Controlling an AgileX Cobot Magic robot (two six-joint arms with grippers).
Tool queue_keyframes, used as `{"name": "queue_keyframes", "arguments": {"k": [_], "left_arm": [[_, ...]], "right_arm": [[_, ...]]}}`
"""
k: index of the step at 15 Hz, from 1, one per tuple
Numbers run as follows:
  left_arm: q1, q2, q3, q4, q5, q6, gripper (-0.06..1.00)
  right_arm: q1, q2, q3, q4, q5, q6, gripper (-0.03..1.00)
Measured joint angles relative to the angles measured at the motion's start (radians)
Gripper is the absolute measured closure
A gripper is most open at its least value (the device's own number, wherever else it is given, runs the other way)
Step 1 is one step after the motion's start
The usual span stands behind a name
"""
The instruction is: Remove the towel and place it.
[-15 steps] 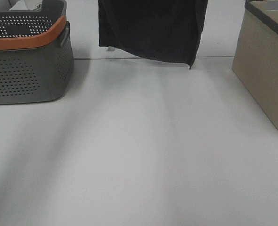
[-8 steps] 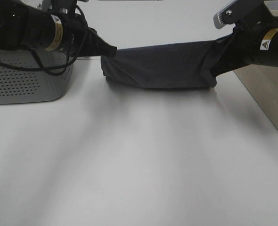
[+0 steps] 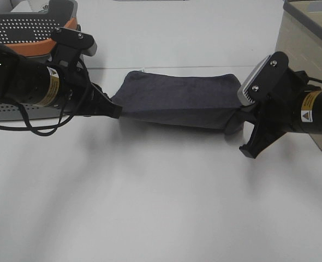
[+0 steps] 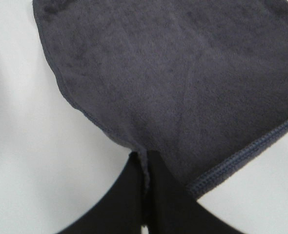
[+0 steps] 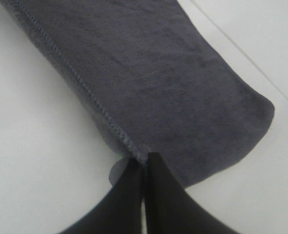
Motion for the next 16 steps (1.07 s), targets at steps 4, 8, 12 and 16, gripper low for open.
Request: {"name": "queue_keyframes", "arguments": {"k": [4,8,12,16], "left_arm": [[0.010,0.007,0.049,0.000,0.002,0.000,0.94],[0.019,0.014,0.053,0.007,-0.074,0.000,0.51],[0.022,0.014,0.053,0.014,-0.140,-0.004,0.07],[0.022,-0.033,0.053,0.015,-0.150,-0.031,0.04]], "right_arm": [[0.000,0.118,0.035,-0.096,-0.080,0.023,0.95],[-0.006,0.182,0.035,-0.102,-0.069,0.025,0.54],[-0.006,0.162,0.035,-0.102,-0.045,0.025,0.32],[-0.006,0.032,0.036,-0.102,0.083,0.041,0.30]]}}
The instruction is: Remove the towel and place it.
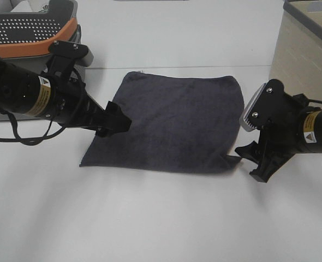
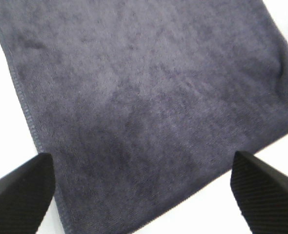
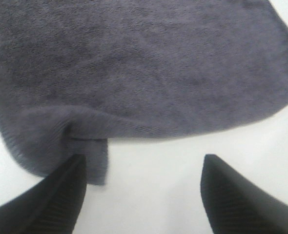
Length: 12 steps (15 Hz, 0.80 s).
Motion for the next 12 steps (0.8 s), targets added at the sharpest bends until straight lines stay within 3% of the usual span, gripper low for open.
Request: {"name": "queue_keyframes", "arguments": {"k": [3,8,10,12], "left_arm": [[0.000,-0.085,0.000,0.001,0.001,-0.028,0.04],[0.000,-0.161,-0.115,0.008,0.057,-0.049,0.04],[0.000,-0.166,-0.217,0.008,0.109,-0.049,0.04],[0.000,-0.166,-0.314,0.008,0.183,-0.033,0.04]], "right_arm": [[0.000,-0.189,0.002,0.001,0.113,0.036,0.30],[0.000,-0.420,-0.044,0.036,0.133,0.036,0.31],[0.000,-0.463,-0.131,0.089,0.185,0.036,0.31],[0.000,-0.468,-0.253,0.130,0.296,0.036,0.31]]}}
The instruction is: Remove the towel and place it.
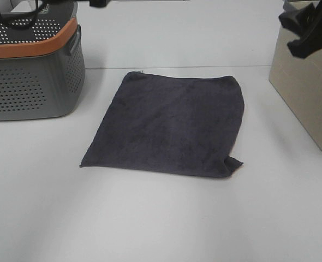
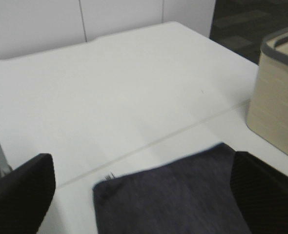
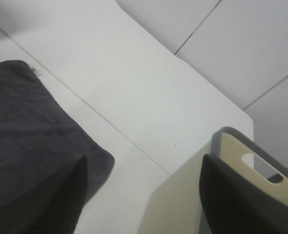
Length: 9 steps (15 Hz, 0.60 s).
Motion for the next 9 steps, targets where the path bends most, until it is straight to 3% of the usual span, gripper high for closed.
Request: {"name": "queue_keyframes", "arguments": {"k": [2,4,5,6,7,9], "left_arm": [[0.000,0.000,-0.082,0.000,0.111,0.045,0.04],[0.000,0.000,-0.144,-0.020,0.253,0.179,0.06],[0.000,0.000,-0.200,-0.215,0.368,0.473,0.07],[0.000,0.000,-0.233,-0.385,0.429,0.702,0.07],[0.002,0.000,-0.255,-0.494,0.468,0.826,0.07],[0.047,0.013,-0.364,-0.972,0.619,1.267,0.07]], "right_arm": [[0.000,0.001,-0.114,0.009,0.144,0.000,0.31],[-0.002,0.003,-0.203,0.010,0.252,0.006,0.31],[-0.002,0.006,-0.269,0.013,0.321,0.051,0.31],[-0.002,0.015,-0.302,0.013,0.362,0.075,0.31],[-0.002,0.019,-0.316,0.013,0.380,0.092,0.31],[-0.002,0.068,-0.395,0.013,0.473,0.184,0.31]]}}
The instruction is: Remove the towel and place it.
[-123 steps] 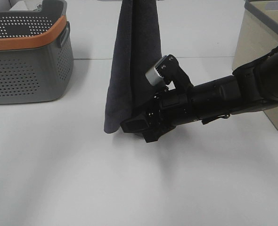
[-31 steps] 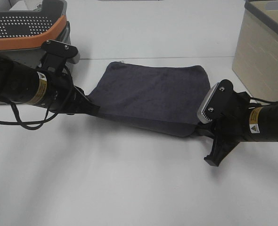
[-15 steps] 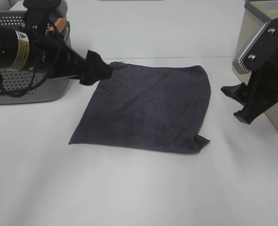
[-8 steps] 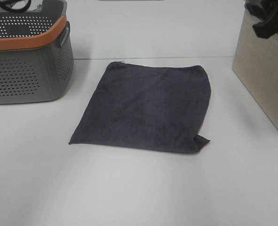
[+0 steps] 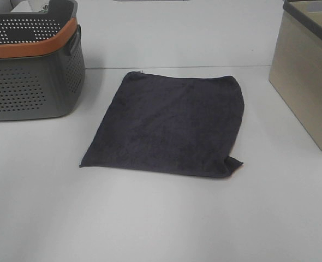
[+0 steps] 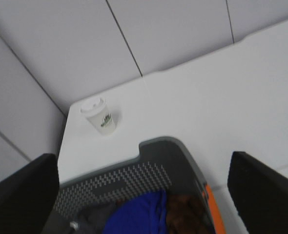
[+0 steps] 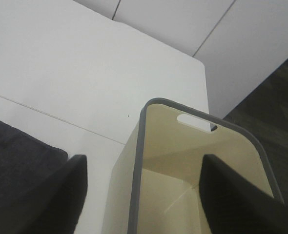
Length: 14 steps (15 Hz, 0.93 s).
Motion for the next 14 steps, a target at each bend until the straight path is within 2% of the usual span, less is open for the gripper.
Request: {"name": "queue_keyframes", "arguments": {"k": [1,2,3,4,5,6,7,8,9,11,14], "left_arm": [[0.054,0.018,-0.079,-0.251,0.103,0.206,0.07],[0.118,0.043,-0.157,-0.448,0.205,0.362,0.07],[0.173,0.065,-0.217,-0.597,0.300,0.445,0.07],[0.220,0.079,-0.258,-0.698,0.374,0.481,0.07],[0.261,0.083,-0.280,-0.743,0.410,0.496,0.07],[0.279,0.083,-0.285,-0.758,0.421,0.498,0.07],[0.306,0.075,-0.290,-0.774,0.445,0.501,0.07],[0.330,0.069,-0.291,-0.774,0.488,0.503,0.07],[0.375,0.057,-0.292,-0.774,0.615,0.505,0.07],[0.411,0.046,-0.290,-0.774,0.686,0.505,0.07],[0.419,-0.067,-0.172,-0.774,0.710,0.505,0.07]], "right_arm": [[0.000,0.034,-0.053,-0.001,0.059,0.036,0.32],[0.000,0.075,-0.132,0.003,0.130,0.069,0.32],[0.000,0.128,-0.218,0.025,0.228,0.089,0.32],[-0.002,0.186,-0.321,0.061,0.363,0.093,0.32],[-0.002,0.237,-0.409,0.095,0.491,0.073,0.32],[-0.002,0.258,-0.455,0.112,0.559,0.061,0.32],[-0.002,0.306,-0.532,0.161,0.681,0.014,0.32],[-0.002,0.337,-0.580,0.217,0.759,-0.035,0.32],[-0.002,0.361,-0.617,0.356,0.803,-0.098,0.32],[-0.002,0.362,-0.617,0.476,0.811,-0.140,0.32],[-0.002,0.300,-0.518,0.512,0.813,-0.160,0.32]]}}
